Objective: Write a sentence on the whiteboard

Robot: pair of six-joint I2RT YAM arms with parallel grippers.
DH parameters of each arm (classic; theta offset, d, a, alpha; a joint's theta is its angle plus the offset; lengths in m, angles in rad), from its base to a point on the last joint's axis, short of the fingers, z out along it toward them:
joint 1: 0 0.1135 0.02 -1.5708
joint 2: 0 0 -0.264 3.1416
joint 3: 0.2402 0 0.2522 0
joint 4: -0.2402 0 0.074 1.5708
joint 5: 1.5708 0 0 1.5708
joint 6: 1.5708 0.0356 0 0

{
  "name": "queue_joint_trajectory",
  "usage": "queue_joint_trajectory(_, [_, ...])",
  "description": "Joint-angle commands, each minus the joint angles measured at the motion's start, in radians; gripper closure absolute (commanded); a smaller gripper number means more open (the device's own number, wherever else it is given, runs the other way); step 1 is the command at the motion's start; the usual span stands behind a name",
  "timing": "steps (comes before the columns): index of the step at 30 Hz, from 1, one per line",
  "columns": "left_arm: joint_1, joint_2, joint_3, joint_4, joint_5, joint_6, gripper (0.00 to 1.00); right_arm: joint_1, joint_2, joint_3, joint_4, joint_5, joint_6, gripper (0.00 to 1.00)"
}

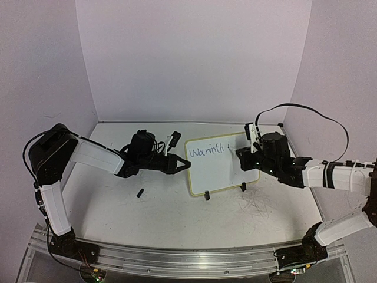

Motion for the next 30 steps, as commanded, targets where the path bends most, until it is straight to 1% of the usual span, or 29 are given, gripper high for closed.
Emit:
queue_joint_trajectory(1, [-0.016,0.009,0.033,-0.03,-0.001,0.018,1.0,-0.004,-0.019,-0.02,-0.017,-0.004,0.016,1.0])
queue_joint_trajectory(12, [-0.017,0.006,0.03,-0.032,-0.004,0.019,1.0,-0.004,-0.032,-0.029,-0.024,0.001,0.013,1.0])
queue_joint_trajectory(17, [-0.018,0.014,0.037,-0.034,-0.002,0.02,1.0,-0.005,-0.037,0.005,-0.012,-0.015,0.015,1.0])
queue_joint_trajectory(21, [-0.019,0.015,0.039,-0.035,-0.003,0.02,1.0,-0.005,-0.081,0.021,-0.014,-0.042,0.022,1.0])
queue_joint_trajectory(25, [-0.019,0.012,0.037,-0.035,-0.006,0.021,1.0,-0.008,-0.097,0.005,-0.014,0.001,0.006,1.0])
queue_joint_trajectory(30, [-0.02,0.009,0.037,-0.037,-0.003,0.022,1.0,-0.013,-0.078,0.018,-0.006,0.003,0.002,1.0])
